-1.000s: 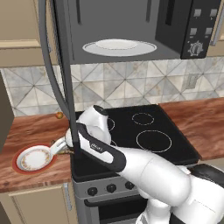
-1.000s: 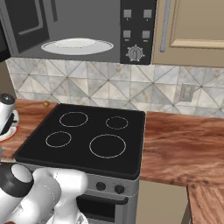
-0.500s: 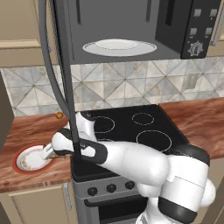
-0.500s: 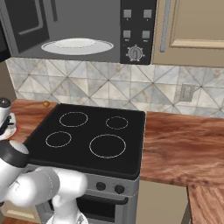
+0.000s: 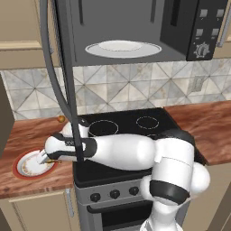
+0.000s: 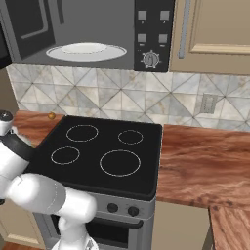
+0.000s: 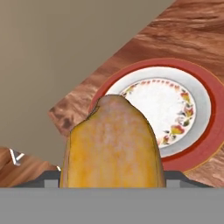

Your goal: Pick the chicken drumstick from the microwave and place it on plate located on the counter.

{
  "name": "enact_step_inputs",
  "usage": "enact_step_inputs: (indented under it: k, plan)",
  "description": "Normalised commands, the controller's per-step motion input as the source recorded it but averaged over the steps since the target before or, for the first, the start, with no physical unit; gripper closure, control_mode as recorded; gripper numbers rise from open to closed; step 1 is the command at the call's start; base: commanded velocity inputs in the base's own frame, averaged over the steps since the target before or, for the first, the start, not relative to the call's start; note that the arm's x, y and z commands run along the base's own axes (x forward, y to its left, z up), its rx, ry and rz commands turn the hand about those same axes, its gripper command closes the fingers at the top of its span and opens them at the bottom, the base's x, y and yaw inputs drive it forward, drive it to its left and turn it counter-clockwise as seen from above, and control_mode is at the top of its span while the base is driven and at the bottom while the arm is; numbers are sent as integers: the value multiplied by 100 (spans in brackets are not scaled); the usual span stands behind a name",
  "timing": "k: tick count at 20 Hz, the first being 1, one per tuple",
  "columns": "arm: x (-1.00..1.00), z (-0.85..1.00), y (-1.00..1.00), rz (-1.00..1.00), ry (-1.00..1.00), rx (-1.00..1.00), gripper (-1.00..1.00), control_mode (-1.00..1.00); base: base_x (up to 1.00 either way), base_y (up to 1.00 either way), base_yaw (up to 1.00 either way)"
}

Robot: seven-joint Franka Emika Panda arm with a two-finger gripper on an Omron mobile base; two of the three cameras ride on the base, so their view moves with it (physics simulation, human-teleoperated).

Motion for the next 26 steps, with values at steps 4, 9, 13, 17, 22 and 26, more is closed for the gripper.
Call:
enact_step_inputs:
  k: [4,9,13,17,22,26]
  plan:
    - [29,-32,1,0,0,0,100,-100,0,0,0]
    - [20,-40,0,0,0,0,100,-100,0,0,0]
    - [13,-36,6,0,0,-1,100,-100,0,0,0]
    - [16,-9,11,0,0,0,100,-100,0,0,0]
    - [20,0,18,0,0,0,100,-100,0,0,0]
    - [21,0,21,0,0,0,100,-100,0,0,0]
